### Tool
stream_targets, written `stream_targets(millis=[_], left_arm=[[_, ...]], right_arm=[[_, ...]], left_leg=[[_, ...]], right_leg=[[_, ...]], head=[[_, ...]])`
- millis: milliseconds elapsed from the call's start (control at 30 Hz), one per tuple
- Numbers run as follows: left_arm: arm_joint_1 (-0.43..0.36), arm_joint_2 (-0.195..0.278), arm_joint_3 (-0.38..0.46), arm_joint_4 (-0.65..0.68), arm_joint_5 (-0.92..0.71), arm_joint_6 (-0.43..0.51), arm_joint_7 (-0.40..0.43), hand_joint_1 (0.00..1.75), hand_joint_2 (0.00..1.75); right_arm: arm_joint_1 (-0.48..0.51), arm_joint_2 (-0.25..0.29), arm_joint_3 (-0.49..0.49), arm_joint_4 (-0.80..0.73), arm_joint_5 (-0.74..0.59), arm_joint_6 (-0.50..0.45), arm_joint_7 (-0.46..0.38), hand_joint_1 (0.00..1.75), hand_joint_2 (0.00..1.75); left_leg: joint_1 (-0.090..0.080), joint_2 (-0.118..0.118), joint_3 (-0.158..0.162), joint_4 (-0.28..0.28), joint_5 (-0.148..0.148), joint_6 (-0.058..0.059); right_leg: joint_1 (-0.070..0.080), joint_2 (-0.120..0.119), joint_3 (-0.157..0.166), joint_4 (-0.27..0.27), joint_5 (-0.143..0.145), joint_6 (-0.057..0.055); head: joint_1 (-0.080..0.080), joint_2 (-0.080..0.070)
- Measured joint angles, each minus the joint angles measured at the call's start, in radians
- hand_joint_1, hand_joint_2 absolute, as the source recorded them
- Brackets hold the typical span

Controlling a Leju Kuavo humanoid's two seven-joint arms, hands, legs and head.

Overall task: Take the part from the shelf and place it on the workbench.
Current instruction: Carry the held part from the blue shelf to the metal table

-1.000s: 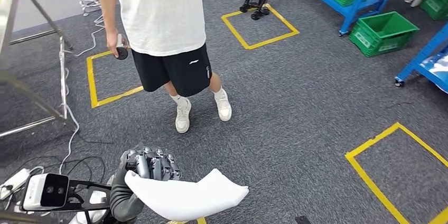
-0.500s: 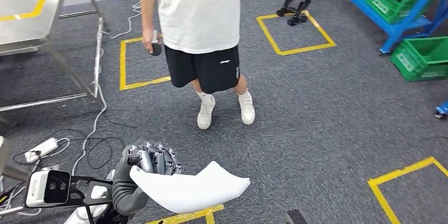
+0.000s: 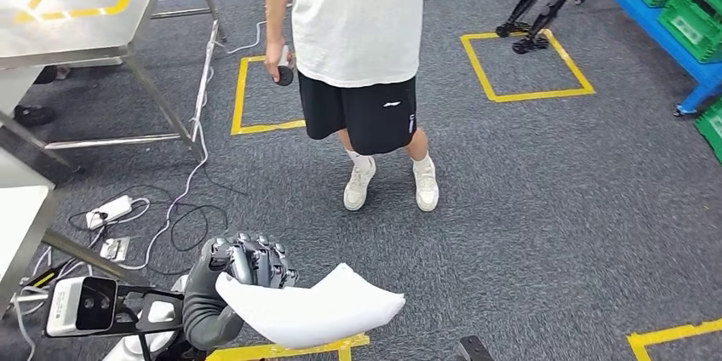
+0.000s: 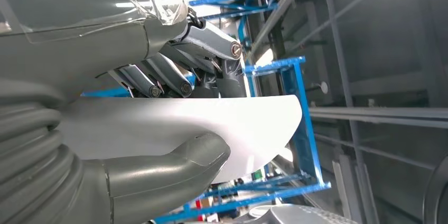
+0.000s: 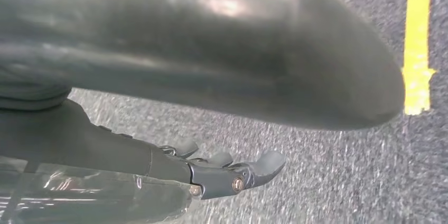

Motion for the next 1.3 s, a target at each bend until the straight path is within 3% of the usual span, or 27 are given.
stream_targets(millis=[33,67,100,167,233,300,333,400,467,533,567,633,667,733,800,833,900,967,1000,1033,1067,1100,1200,1233,1300], left_arm=[[0.002,0.003,-0.001,0.0,0.0,0.0,0.0,1.75,1.75],[0.003,0.005,-0.001,0.0,-0.001,-0.001,0.0,1.75,1.75],[0.004,0.007,-0.001,0.0,-0.001,-0.001,0.001,1.75,1.75],[0.004,0.009,0.0,-0.003,-0.002,-0.001,0.001,1.75,1.75],[0.002,0.01,0.0,-0.006,-0.003,-0.001,0.001,1.75,1.75],[0.0,0.013,0.0,-0.008,-0.005,-0.002,0.003,1.75,1.75],[0.002,0.013,0.0,-0.011,-0.007,-0.002,0.004,1.75,1.75],[0.0,0.013,0.0,-0.015,-0.009,-0.005,0.005,1.75,1.75],[-0.002,0.011,-0.001,-0.015,-0.01,-0.006,0.008,1.75,1.75],[0.001,0.011,-0.003,-0.015,-0.012,-0.008,0.01,1.75,1.75],[0.002,0.011,-0.003,-0.015,-0.012,-0.008,0.011,1.75,1.75],[0.002,0.011,-0.004,-0.015,-0.012,-0.008,0.011,1.75,1.75],[0.002,0.011,-0.004,-0.015,-0.012,-0.008,0.011,1.75,1.75],[0.003,0.011,-0.004,-0.015,-0.012,-0.008,0.012,1.75,1.75],[0.006,0.012,-0.004,-0.015,-0.013,-0.007,0.014,1.75,1.75],[0.008,0.013,-0.004,-0.015,-0.013,-0.006,0.014,1.75,1.75],[0.009,0.013,-0.004,-0.016,-0.013,-0.007,0.014,1.75,1.75],[0.009,0.013,-0.004,-0.016,-0.013,-0.01,0.014,1.75,1.75],[0.009,0.013,-0.004,-0.016,-0.013,-0.012,0.014,1.75,1.75],[0.01,0.013,-0.004,-0.016,-0.014,-0.014,0.015,1.75,1.75],[0.01,0.014,-0.004,-0.016,-0.014,-0.015,0.016,1.75,1.75],[0.01,0.014,-0.004,-0.016,-0.014,-0.016,0.017,1.75,1.75],[0.009,0.014,-0.003,-0.018,-0.016,-0.021,0.024,1.75,1.75],[0.008,0.013,-0.002,-0.019,-0.017,-0.024,0.027,1.75,1.75],[0.008,0.013,-0.001,-0.02,-0.018,-0.028,0.031,1.75,1.75]], right_arm=[[0.001,0.003,0.0,0.001,-0.001,-0.004,0.0,0.0,0.0],[0.002,0.007,0.0,0.002,-0.002,-0.007,0.0,0.0,0.0],[0.002,0.011,0.0,0.002,-0.002,-0.007,0.0,0.0,0.0],[0.001,0.02,0.0,0.002,-0.002,-0.008,-0.001,0.0,0.0],[0.001,0.027,0.0,0.002,-0.002,-0.008,-0.001,0.0,0.0],[0.0,0.032,0.0,0.002,-0.003,-0.007,-0.002,0.0,0.0],[-0.001,0.033,-0.001,0.002,-0.003,-0.005,-0.002,0.0,0.0],[-0.004,0.034,-0.001,0.002,-0.003,0.0,-0.004,0.0,0.0],[-0.003,0.032,-0.002,0.005,-0.004,0.003,-0.004,0.0,0.0],[0.001,0.03,-0.002,0.008,-0.004,0.003,-0.004,0.0,0.0],[0.002,0.029,-0.002,0.009,-0.004,0.003,-0.004,0.0,0.0],[0.002,0.027,-0.002,0.01,-0.004,0.003,-0.004,0.0,0.0],[0.001,0.027,-0.002,0.01,-0.004,0.004,-0.004,0.0,0.0],[-0.001,0.028,-0.002,0.01,-0.004,0.004,-0.006,0.0,0.0],[-0.003,0.029,-0.002,0.011,-0.005,0.004,-0.007,0.0,0.0],[-0.004,0.029,-0.002,0.011,-0.005,0.004,-0.008,0.0,0.0],[-0.004,0.029,-0.002,0.011,-0.005,0.004,-0.011,0.0,0.0],[-0.001,0.029,-0.002,0.012,-0.006,0.004,-0.014,0.0,0.0],[0.001,0.029,-0.002,0.013,-0.006,0.004,-0.016,0.0,0.0],[0.002,0.029,-0.002,0.014,-0.008,0.004,-0.016,0.0,0.0],[0.003,0.029,-0.003,0.014,-0.009,0.004,-0.017,0.0,0.0],[0.003,0.029,-0.003,0.015,-0.011,0.004,-0.017,0.0,0.0],[0.001,0.033,-0.006,0.015,-0.024,0.0,-0.019,0.0,0.0],[0.001,0.034,-0.009,0.015,-0.031,-0.003,-0.021,0.0,0.0],[0.0,0.039,-0.018,0.015,-0.043,-0.007,-0.026,0.0,0.0]], left_leg=[[0.0,0.003,-0.019,0.028,-0.002,0.001],[0.0,0.005,-0.017,0.016,0.016,0.005],[-0.003,0.011,0.008,-0.037,0.048,0.013],[-0.017,0.055,0.082,-0.18,0.109,0.035],[-0.033,0.089,0.118,-0.252,0.127,0.053],[-0.039,0.072,0.121,-0.264,0.127,0.062],[-0.037,0.059,0.13,-0.278,0.133,0.065],[-0.028,0.032,0.152,-0.309,0.148,0.073],[-0.021,0.005,0.162,-0.32,0.156,0.076],[-0.02,-0.028,0.162,-0.318,0.154,0.074],[-0.018,-0.045,0.162,-0.316,0.152,0.071],[-0.011,-0.075,0.161,-0.303,0.144,0.058],[-0.01,-0.087,0.159,-0.293,0.137,0.049],[-0.008,-0.104,0.149,-0.275,0.125,0.033],[-0.005,-0.114,0.142,-0.271,0.122,0.025],[-0.003,-0.11,0.14,-0.268,0.12,0.021],[-0.001,-0.068,0.12,-0.222,0.094,0.013],[0.0,-0.017,0.059,-0.099,0.035,0.006],[0.001,-0.005,0.02,-0.029,0.01,0.005],[0.002,0.0,-0.009,0.018,-0.002,0.005],[0.002,0.003,-0.019,0.029,0.005,0.007],[0.002,0.006,-0.007,-0.003,0.031,0.011],[-0.01,0.029,0.095,-0.203,0.118,0.033],[-0.015,0.036,0.115,-0.24,0.127,0.039],[-0.023,0.036,0.121,-0.256,0.126,0.047]], right_leg=[[0.004,-0.012,0.001,0.0,-0.002,-0.002],[0.007,-0.023,0.003,0.0,-0.005,-0.004],[0.01,-0.033,0.006,0.0,-0.008,-0.005],[0.015,-0.052,0.014,-0.001,-0.014,-0.004],[0.016,-0.071,0.019,-0.003,-0.02,0.003],[0.015,-0.094,0.027,-0.011,-0.023,0.011],[0.015,-0.093,0.03,-0.011,-0.026,0.014],[0.014,-0.048,0.015,0.036,-0.05,0.014],[0.008,0.009,-0.05,0.162,-0.098,0.011],[0.002,0.022,-0.111,0.258,-0.12,0.02],[-0.003,0.023,-0.118,0.253,-0.106,0.031],[-0.015,0.035,-0.075,0.132,-0.038,0.061],[-0.018,0.048,-0.048,0.068,-0.009,0.069],[-0.019,0.065,-0.019,0.002,0.016,0.06],[-0.015,0.057,-0.017,0.002,0.015,0.039],[-0.014,0.05,-0.016,0.001,0.016,0.032],[-0.015,0.036,-0.011,-0.001,0.015,0.018],[-0.01,0.017,-0.007,-0.001,0.009,0.007],[-0.006,0.006,-0.005,-0.001,0.007,0.004],[-0.003,-0.006,-0.005,-0.001,0.005,0.001],[0.0,-0.017,-0.003,-0.001,0.003,0.0],[0.002,-0.027,-0.001,-0.001,0.0,-0.001],[0.007,-0.046,0.01,-0.002,-0.01,0.005],[0.007,-0.05,0.012,-0.003,-0.012,0.009],[0.007,-0.06,0.014,-0.006,-0.013,0.018]], head=[[0.0,0.0],[0.0,0.0],[0.0,0.0],[0.001,0.0],[0.001,0.0],[0.0,0.0],[0.001,0.0],[0.002,0.0],[0.005,0.0],[0.006,0.0],[0.006,0.0],[0.006,0.0],[0.008,0.0],[0.008,0.0],[0.007,0.0],[0.006,0.0],[0.004,0.0],[0.001,0.0],[0.001,0.0],[0.001,0.0],[0.001,0.0],[0.001,0.0],[0.002,0.0],[0.002,0.0],[0.001,0.0]])
